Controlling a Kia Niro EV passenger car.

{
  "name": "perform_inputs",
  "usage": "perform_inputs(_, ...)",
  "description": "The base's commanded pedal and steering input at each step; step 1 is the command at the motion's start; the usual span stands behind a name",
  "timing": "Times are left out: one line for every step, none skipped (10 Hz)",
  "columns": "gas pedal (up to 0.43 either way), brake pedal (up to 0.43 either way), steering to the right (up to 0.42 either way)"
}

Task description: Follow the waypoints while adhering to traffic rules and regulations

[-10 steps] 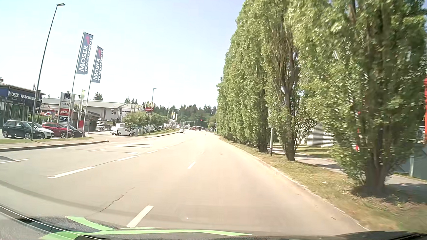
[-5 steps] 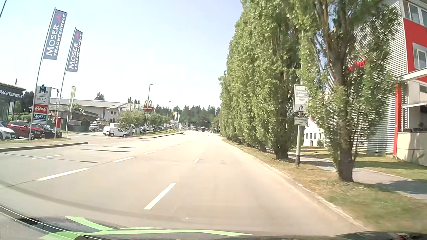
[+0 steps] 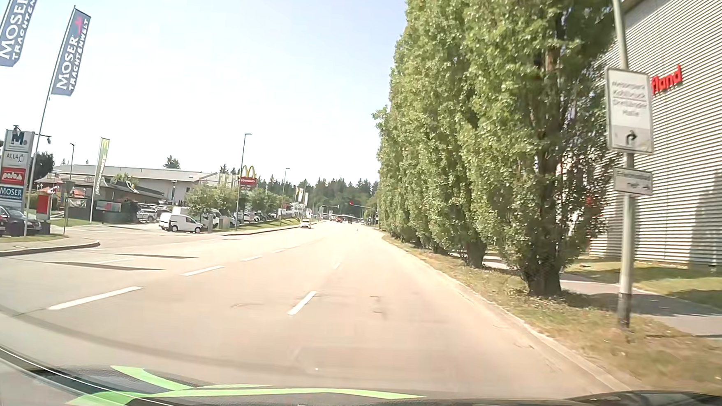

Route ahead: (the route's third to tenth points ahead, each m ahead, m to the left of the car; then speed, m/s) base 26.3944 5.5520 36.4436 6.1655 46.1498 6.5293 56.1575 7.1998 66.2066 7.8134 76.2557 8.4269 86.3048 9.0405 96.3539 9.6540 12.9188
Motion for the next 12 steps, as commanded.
perform_inputs(0.079, 0.0, -0.011)
perform_inputs(0.079, 0.0, -0.011)
perform_inputs(0.079, 0.0, -0.011)
perform_inputs(0.079, 0.0, -0.011)
perform_inputs(0.079, 0.0, -0.011)
perform_inputs(0.059, 0.0, -0.011)
perform_inputs(0.059, 0.0, -0.011)
perform_inputs(0.059, 0.0, -0.011)
perform_inputs(0.059, 0.0, -0.011)
perform_inputs(0.059, 0.0, -0.01)
perform_inputs(0.059, 0.0, -0.01)
perform_inputs(0.059, 0.0, -0.01)
